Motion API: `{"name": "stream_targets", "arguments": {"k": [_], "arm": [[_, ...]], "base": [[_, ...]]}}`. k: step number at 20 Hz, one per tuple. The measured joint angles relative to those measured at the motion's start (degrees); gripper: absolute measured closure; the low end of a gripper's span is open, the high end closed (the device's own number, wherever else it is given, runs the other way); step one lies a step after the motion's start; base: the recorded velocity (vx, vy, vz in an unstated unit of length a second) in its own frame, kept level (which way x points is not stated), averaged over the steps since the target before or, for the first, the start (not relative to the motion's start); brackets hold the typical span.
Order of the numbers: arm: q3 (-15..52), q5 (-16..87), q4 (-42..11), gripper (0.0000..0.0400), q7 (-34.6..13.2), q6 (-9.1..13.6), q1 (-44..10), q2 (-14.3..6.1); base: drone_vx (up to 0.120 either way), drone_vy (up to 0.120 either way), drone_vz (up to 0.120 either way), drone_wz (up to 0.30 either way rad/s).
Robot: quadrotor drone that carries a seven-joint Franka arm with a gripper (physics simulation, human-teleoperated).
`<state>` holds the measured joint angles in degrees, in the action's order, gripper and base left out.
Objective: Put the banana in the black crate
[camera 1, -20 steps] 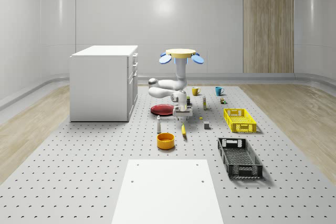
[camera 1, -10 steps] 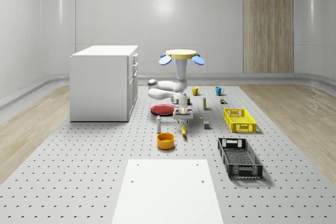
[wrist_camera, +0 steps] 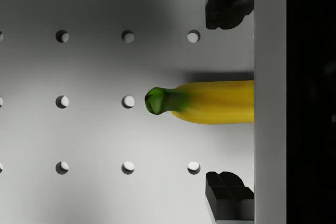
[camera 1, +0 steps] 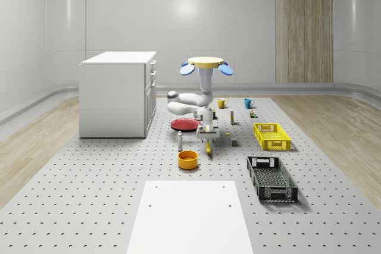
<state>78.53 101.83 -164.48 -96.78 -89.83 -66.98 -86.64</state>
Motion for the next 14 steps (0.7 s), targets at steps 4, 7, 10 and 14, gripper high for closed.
{"name": "stream_targets", "arguments": {"k": [4, 7, 10, 14], "arm": [[0.04, -0.11, 0.01, 0.0000, -0.05, -0.26, -0.06, -0.27], [0.07, -0.19, 0.02, 0.0000, -0.08, -0.44, -0.10, -0.47], [-0.41, 0.22, 0.11, 0.0000, -0.10, -0.80, -0.18, -0.69], [-3.00, 2.60, 0.60, 0.0000, -0.09, -1.94, -0.49, -1.04]], "base": [[0.120, 0.000, 0.000, 0.000], [0.120, 0.000, 0.000, 0.000], [0.040, 0.000, 0.000, 0.000], [0.000, 0.000, 0.000, 0.000]]}}
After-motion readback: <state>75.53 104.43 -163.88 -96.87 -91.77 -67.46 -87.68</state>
